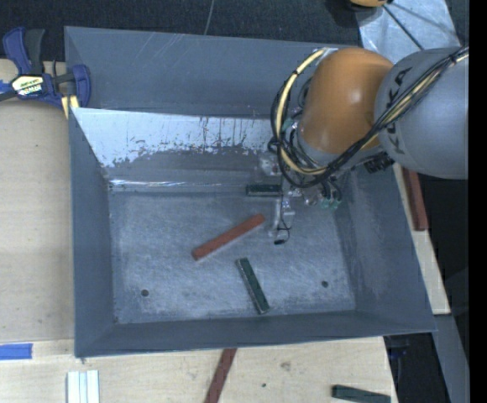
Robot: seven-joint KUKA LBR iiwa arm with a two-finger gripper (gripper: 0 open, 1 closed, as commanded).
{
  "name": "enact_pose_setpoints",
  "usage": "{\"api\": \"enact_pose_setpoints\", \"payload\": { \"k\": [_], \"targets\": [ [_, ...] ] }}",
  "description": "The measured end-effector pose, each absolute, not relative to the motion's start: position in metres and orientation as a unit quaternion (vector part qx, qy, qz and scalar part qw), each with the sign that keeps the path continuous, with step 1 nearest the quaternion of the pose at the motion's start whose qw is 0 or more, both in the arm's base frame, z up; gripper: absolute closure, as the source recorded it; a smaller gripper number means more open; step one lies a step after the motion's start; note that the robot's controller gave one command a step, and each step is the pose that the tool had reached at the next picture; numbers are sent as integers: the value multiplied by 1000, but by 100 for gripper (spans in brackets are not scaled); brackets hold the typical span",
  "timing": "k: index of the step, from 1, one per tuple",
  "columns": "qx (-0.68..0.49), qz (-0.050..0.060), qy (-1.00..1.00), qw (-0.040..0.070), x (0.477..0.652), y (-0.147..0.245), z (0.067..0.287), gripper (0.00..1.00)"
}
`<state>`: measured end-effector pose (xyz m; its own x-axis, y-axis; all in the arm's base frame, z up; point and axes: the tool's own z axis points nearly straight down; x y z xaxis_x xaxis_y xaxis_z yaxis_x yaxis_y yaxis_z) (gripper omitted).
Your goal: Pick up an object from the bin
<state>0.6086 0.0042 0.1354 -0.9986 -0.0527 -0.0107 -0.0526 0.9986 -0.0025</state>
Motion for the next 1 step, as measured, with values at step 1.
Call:
{"api": "enact_pose_setpoints", "payload": {
  "k": [1],
  "targets": [
    [-105,0,994,3,601,8,82,0]
  ]
}}
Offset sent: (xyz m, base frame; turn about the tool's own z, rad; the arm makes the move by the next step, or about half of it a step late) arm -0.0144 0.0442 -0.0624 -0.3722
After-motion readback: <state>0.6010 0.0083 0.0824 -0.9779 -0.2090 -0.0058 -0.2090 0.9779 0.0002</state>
